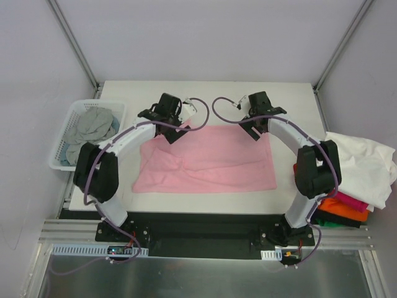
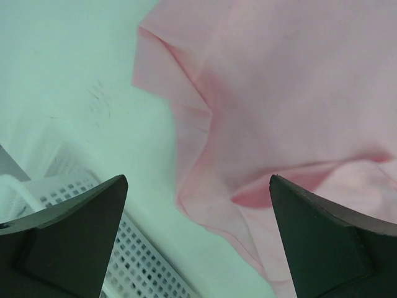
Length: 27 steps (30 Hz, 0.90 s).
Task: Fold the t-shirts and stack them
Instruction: Grap the side of the flattened tshirt furthest away from the robot with both arms
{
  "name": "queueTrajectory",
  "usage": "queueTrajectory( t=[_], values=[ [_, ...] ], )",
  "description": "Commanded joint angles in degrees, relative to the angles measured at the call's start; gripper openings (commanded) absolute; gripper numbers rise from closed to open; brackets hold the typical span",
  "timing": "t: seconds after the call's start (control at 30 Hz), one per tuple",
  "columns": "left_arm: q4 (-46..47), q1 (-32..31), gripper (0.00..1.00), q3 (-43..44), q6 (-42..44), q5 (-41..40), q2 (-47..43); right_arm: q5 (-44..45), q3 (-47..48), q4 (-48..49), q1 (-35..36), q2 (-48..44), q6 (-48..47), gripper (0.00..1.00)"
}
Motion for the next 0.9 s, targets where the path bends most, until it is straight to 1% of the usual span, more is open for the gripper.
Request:
queueTrajectory(
  t=[0.0,0.03,0.1,0.17,0.23,0.37,0.47,0.57,0.63,0.73,0.87],
  values=[
    [1.8,5.1,0.99,10.77,2.82,3.91,9.94,-1.15,8.84,0.09,-2.45,7.21,2.58,0.97],
    [1.8,5.55,0.99,12.55,3.0,4.18,13.43,-1.33,10.09,-0.08,-2.89,8.63,2.85,0.98],
    [1.8,6.51,0.99,16.85,4.14,4.45,16.62,-1.6,14.03,-1.22,-3.07,12.05,3.03,0.99],
    [1.8,7.3,0.99,20.89,5.01,4.71,20.58,-1.59,15.28,-0.96,-3.16,13.38,2.59,0.97],
    [1.8,7.75,0.99,23.1,5.28,4.88,23.73,-2.03,15.37,0.62,-3.24,14.61,2.15,0.98],
    [1.89,8.71,0.99,27.76,5.28,6.46,27.09,-1.51,15.63,1.94,-3.33,16.46,2.06,0.98],
    [1.8,9.15,0.99,29.0,5.28,6.82,28.93,-1.42,15.72,2.55,-3.42,17.34,1.89,0.98],
    [1.8,9.33,0.96,30.14,5.28,7.08,30.25,-1.77,15.81,2.56,-3.42,17.6,1.8,0.98],
    [1.89,9.59,0.92,31.11,5.2,6.99,31.48,-1.77,15.72,2.56,-3.33,17.52,1.97,0.98],
    [1.98,9.94,0.91,33.04,4.67,7.96,32.8,-2.03,15.72,2.29,-3.42,17.69,2.15,0.98],
    [2.07,9.95,0.9,35.32,5.02,7.09,34.47,-2.03,14.93,2.29,-3.42,17.69,2.06,0.98]
  ],
)
